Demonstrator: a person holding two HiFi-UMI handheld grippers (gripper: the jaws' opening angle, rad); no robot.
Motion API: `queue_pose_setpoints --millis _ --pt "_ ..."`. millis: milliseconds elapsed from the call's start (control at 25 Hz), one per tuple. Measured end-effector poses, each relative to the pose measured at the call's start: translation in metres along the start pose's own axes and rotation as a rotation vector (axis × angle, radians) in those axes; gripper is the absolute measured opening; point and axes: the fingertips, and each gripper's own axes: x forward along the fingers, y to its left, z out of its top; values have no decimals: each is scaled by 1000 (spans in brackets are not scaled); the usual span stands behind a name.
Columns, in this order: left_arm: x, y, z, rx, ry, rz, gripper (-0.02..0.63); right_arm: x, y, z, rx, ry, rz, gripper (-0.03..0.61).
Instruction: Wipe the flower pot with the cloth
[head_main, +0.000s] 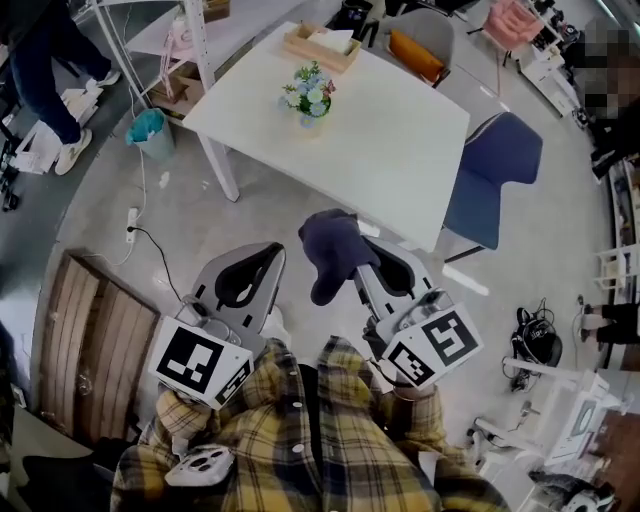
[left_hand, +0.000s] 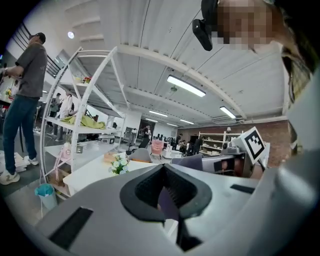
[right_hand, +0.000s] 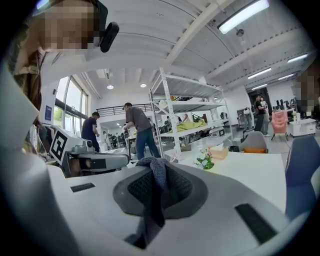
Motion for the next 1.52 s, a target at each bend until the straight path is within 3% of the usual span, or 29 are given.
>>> queue_pose_setpoints --millis 280,520,760,1160,1520 --pt "16 39 -5 -24 32 -20 8 36 -19 -4 26 37 -42 15" --pt "40 86 -2 -46 25 24 8 82 -51 -3 26 72 -30 15" --pt "81 142 20 -52 6 75 8 139 -98 10 54 94 -21 15" --pt "187 217 66 -44 -10 85 8 195 -196 52 42 106 -66 15" --pt "244 248 64 -57 39 105 8 213 -261 53 88 137 -107 15"
